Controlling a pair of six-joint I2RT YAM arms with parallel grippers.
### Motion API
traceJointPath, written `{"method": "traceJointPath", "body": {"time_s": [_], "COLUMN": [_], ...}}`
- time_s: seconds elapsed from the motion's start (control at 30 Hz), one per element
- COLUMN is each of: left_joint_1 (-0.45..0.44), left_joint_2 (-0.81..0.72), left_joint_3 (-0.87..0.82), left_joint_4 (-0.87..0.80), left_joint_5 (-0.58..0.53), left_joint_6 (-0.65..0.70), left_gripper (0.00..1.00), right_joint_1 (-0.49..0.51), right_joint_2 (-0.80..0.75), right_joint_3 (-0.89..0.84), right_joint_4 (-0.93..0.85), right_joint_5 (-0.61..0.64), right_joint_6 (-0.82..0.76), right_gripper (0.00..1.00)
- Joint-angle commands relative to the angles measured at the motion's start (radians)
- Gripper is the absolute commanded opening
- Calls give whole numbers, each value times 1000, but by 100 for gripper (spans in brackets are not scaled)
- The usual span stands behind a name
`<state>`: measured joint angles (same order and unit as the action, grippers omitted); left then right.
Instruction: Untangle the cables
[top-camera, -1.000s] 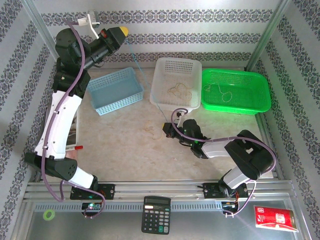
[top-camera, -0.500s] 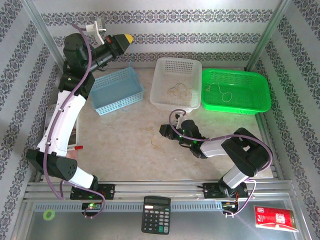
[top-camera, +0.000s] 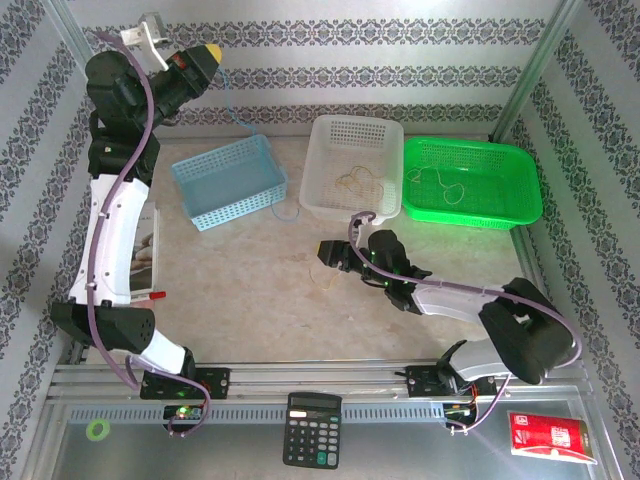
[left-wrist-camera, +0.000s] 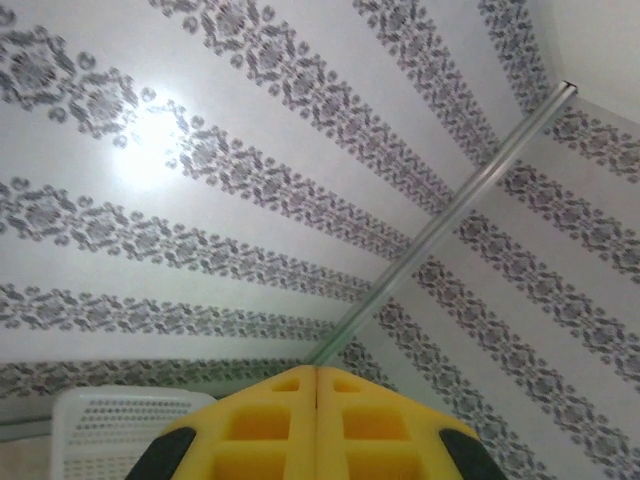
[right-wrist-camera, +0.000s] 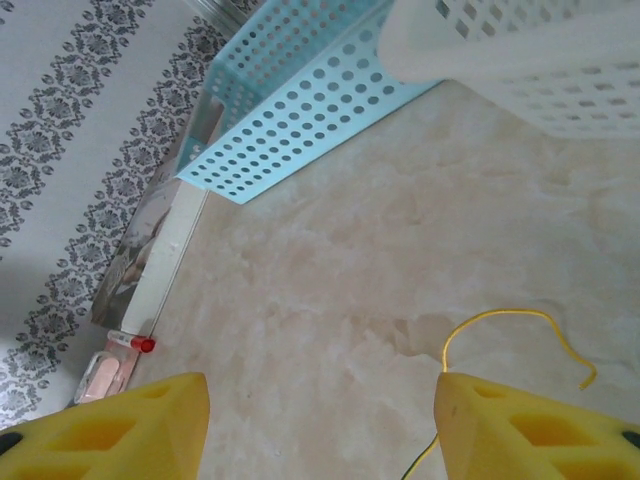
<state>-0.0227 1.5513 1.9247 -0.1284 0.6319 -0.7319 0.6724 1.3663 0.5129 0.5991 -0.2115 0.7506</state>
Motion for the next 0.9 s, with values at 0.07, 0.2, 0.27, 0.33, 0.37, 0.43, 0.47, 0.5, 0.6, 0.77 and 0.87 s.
{"method": "traceJointPath", "body": {"time_s": [0.07, 0.2, 0.27, 0.33, 0.37, 0.43, 0.47, 0.5, 0.6, 0.77, 0.87], "left_joint_1": [30, 43, 50, 61, 66, 77, 84, 89, 112, 139, 142], "left_joint_2": [70, 119, 142, 164, 173, 189, 198, 205, 225, 254, 261], "left_joint_3": [77, 108, 115, 115, 115, 111, 107, 102, 79, 25, -29], "left_joint_4": [-37, -37, -34, -27, -27, -25, -21, -19, 3, 53, 86], "left_joint_5": [-17, -23, -26, -29, -30, -30, -32, -34, -31, -15, -2], "left_joint_6": [59, 75, 84, 93, 99, 114, 120, 123, 128, 125, 124], "left_gripper": [0, 0, 0, 0, 0, 0, 0, 0, 0, 0, 0], "right_joint_1": [1, -7, -13, -22, -26, -35, -41, -48, -67, -98, -104], "right_joint_2": [-108, -206, -252, -300, -322, -361, -380, -396, -438, -473, -474], "right_joint_3": [33, 30, 28, 27, 28, 33, 35, 39, 45, 44, 41], "right_joint_4": [-121, -215, -256, -305, -333, -383, -412, -435, -491, -554, -570], "right_joint_5": [-3, 20, 29, 32, 32, 34, 34, 32, 23, -3, -11], "right_joint_6": [-61, -86, -97, -109, -116, -130, -139, -145, -164, -184, -191], "right_gripper": [62, 63, 63, 64, 64, 64, 64, 65, 65, 65, 65]}}
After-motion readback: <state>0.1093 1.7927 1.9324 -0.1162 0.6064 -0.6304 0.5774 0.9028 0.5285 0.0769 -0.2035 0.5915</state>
